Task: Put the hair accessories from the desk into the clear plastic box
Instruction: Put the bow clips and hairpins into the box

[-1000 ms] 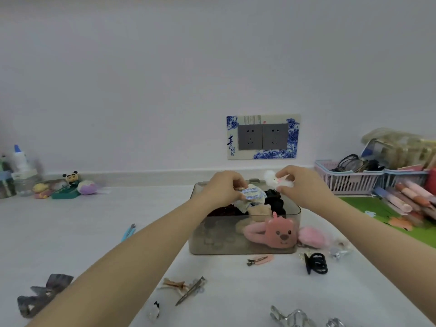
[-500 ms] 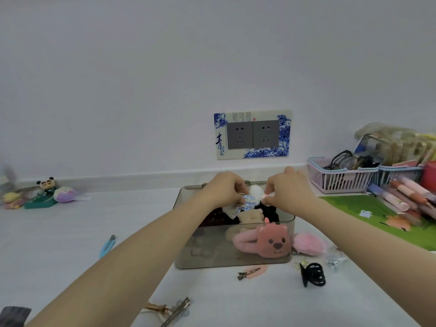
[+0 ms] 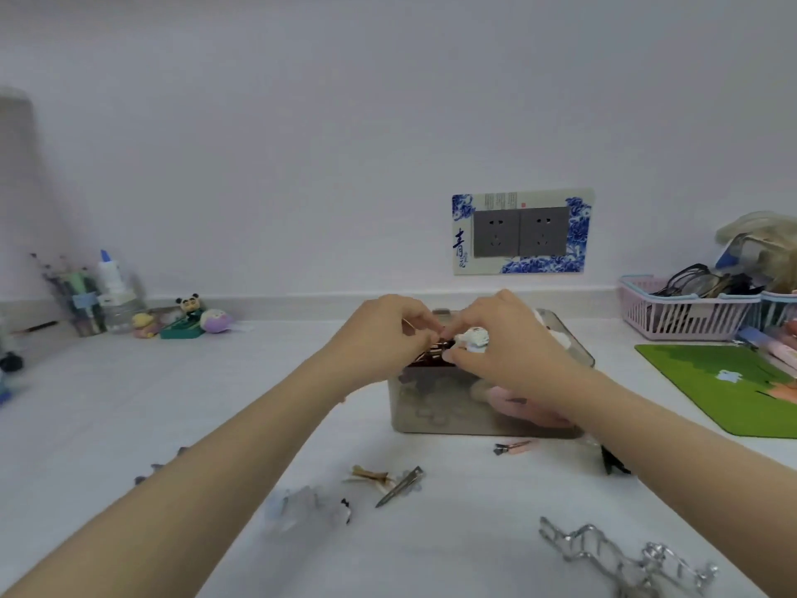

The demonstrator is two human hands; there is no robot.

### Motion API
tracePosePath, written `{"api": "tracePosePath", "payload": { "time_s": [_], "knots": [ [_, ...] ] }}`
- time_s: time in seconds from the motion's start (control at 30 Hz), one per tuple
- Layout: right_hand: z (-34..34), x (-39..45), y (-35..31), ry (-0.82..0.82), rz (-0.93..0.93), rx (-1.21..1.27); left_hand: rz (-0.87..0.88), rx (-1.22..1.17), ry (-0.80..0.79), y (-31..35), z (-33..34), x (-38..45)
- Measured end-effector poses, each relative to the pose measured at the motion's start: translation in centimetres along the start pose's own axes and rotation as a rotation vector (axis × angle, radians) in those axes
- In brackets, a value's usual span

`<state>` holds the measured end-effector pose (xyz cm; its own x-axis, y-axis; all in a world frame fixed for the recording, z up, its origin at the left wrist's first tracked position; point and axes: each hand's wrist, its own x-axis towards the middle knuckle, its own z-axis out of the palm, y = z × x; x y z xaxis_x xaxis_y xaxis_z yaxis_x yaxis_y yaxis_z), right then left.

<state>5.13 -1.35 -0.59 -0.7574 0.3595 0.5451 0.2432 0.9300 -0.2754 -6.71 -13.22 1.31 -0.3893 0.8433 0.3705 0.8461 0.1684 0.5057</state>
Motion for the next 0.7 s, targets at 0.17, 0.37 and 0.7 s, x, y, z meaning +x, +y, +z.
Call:
{"api": "tracePosePath", "payload": {
  "time_s": [0.17, 0.37, 0.7],
  "knots": [
    [3.2, -1.4, -6.9, -0.259, -0.109, 0.153, -0.205, 0.302, -0.069, -3.9, -4.0, -8.9],
    [7.6, -2.6, -11.8, -0.481, -0.215, 0.150, -0.428, 0.458, -0.301, -9.7, -5.8, -15.4],
    [11.6, -3.2, -13.5, -0.600, -0.213, 0.117, -0.299, 0.466, -0.238, -13.5, -6.9, -16.6]
  ]
}}
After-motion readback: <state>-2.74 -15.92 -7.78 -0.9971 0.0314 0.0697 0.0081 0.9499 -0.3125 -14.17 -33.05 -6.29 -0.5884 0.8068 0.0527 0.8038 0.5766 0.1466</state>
